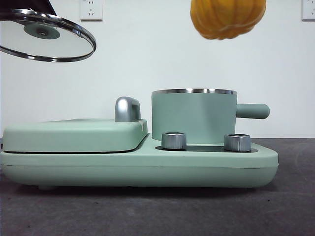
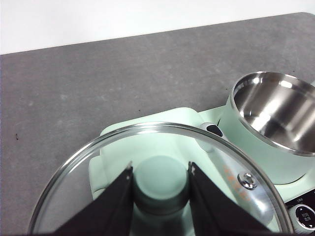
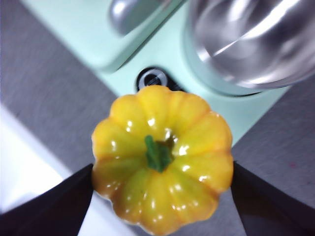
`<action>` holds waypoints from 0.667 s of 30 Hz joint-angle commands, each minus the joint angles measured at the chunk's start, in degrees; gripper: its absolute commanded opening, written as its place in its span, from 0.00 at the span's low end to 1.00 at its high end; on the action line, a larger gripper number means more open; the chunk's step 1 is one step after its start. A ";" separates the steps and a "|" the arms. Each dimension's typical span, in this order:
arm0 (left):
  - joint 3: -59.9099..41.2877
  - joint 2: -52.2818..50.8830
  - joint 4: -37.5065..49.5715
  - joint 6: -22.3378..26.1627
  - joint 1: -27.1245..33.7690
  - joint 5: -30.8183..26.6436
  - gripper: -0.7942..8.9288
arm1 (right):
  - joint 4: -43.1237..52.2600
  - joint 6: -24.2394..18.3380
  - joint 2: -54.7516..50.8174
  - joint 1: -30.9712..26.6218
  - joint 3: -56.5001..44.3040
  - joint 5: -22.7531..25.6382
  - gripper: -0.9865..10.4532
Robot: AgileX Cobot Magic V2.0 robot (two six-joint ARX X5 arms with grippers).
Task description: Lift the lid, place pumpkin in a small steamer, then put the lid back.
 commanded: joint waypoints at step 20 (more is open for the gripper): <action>0.87 0.96 1.68 0.63 -0.09 0.00 0.09 | -4.17 -4.24 27.06 -12.26 20.31 -0.04 0.41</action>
